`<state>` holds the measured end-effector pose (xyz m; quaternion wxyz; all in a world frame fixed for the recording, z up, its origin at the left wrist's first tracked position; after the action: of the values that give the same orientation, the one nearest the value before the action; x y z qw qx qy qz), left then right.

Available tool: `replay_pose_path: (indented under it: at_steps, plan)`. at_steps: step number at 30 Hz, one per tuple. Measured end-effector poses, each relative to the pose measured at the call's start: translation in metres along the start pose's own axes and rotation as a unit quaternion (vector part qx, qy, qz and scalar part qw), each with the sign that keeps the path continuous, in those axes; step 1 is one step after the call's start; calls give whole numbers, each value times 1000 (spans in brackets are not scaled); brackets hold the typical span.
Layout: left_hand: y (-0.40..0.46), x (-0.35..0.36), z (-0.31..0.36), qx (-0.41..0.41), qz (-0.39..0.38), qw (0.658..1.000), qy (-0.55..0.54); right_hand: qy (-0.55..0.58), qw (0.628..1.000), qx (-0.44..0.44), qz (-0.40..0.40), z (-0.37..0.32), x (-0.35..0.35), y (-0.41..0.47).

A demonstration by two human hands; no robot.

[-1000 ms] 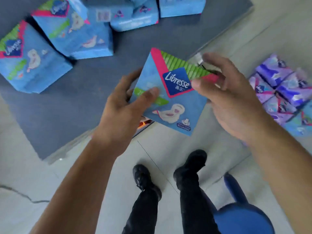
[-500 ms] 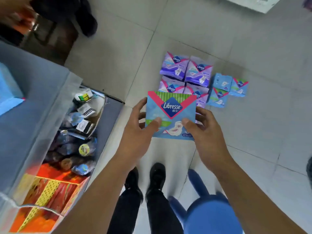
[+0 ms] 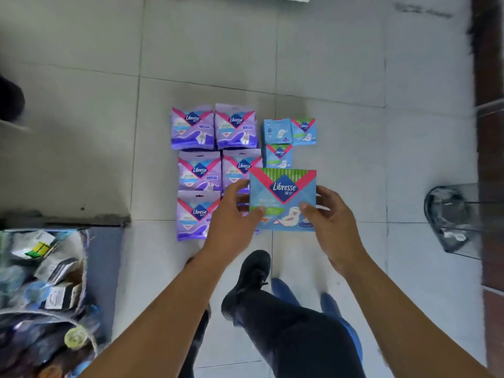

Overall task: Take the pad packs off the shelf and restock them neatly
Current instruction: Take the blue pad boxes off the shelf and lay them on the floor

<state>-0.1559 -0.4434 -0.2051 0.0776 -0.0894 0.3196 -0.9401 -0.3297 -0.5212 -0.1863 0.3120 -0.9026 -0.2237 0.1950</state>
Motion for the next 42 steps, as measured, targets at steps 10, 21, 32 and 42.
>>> replay_pose_path:
  at_steps: [10, 21, 32, 42]
  plan:
    - [165, 84, -1, -71, 5, 997, 7, 45, 996, 68, -21, 34, -109, 142]
    - [431, 164, -133, -126, 49, 972, 191, 40, 989, 140, -37, 232, -202, 409]
    - [469, 153, -197, -81, 84, 943, 311, -26, 994, 100, -21, 314, -180, 505]
    - [424, 152, -163, -119, 70, 919, 368, -260, 962, 48, -63, 253, -186, 452]
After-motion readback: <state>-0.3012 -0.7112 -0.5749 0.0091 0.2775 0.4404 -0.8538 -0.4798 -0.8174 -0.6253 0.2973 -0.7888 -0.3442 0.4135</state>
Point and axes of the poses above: each hand's wrist, its own y-axis towards the middle knuckle, its own x-axis out of the palm, z = x × y, the point moved 3 cm from there along y, towards the middle knuckle, and after that the axes turned 14 degrees about -z, right-handed, at the moved point
